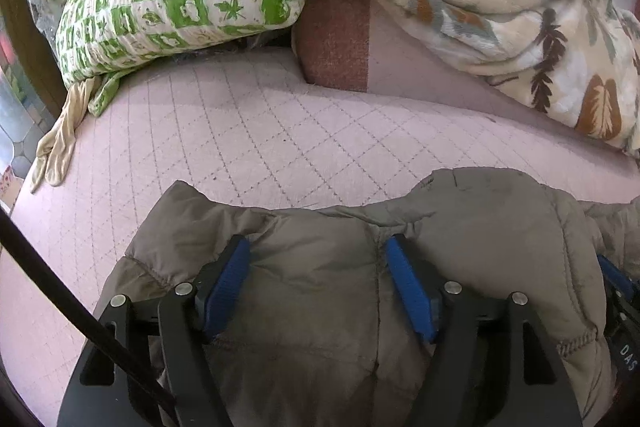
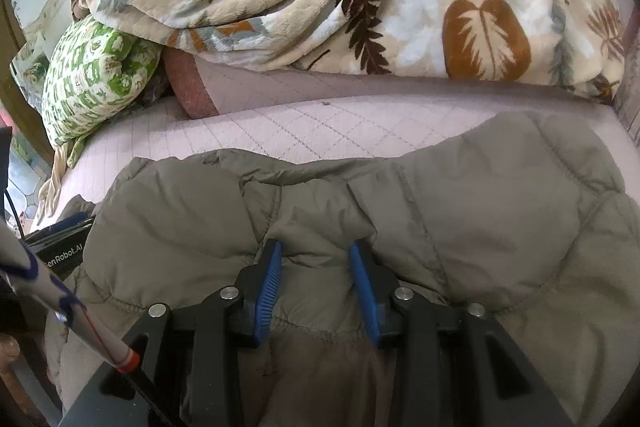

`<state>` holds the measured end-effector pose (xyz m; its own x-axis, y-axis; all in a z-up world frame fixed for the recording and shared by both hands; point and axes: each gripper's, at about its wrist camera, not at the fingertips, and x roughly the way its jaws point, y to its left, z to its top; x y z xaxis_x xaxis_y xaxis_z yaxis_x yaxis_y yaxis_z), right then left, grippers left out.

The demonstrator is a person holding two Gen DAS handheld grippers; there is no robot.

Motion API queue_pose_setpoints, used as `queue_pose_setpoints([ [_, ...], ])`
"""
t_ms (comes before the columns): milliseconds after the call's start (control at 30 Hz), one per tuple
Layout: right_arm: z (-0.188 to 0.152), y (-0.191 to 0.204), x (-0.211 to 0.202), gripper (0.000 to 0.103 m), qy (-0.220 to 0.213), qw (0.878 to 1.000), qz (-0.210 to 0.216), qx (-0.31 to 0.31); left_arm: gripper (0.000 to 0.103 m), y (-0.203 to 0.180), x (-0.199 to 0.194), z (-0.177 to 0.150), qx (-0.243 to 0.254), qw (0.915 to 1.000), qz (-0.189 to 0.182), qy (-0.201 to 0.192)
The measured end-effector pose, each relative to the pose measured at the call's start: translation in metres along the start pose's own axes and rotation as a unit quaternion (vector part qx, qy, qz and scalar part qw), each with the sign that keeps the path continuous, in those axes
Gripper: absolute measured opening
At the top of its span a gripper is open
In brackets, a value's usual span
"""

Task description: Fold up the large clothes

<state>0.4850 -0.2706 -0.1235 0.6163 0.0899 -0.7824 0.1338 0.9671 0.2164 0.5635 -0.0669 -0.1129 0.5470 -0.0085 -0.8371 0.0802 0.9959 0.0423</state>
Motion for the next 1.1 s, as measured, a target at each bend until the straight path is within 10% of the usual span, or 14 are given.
queue_pose_setpoints([
  [433, -0.011, 0.031, -0.093, 0.041, -0.046, 0.995, -0.059, -0.062, 0.070, 0.040, -0.127, -0.028, -0.005, 0.9988, 0.011, -0.047],
  [733, -0.052, 0.050, -0.081, 0.041, -0.028, 0.993, -0.052, -0.099, 0.074, 0.023, -0.078, -0.076, 0.053, 0.9981, 0.033, -0.002],
  [1000, -0.043, -0.044, -0.074, 0.040, -0.030, 0.994, -0.109, -0.006, 0.079, 0.081, -0.064, -0.062, -0.013, 0.9994, 0.030, -0.006],
  [1100, -0.044, -0.085, -0.083, 0.023, -0.033, 0.992, -0.118, 0.020, 0.080, 0.104, -0.056, -0.059, -0.029, 0.9982, 0.053, -0.006],
])
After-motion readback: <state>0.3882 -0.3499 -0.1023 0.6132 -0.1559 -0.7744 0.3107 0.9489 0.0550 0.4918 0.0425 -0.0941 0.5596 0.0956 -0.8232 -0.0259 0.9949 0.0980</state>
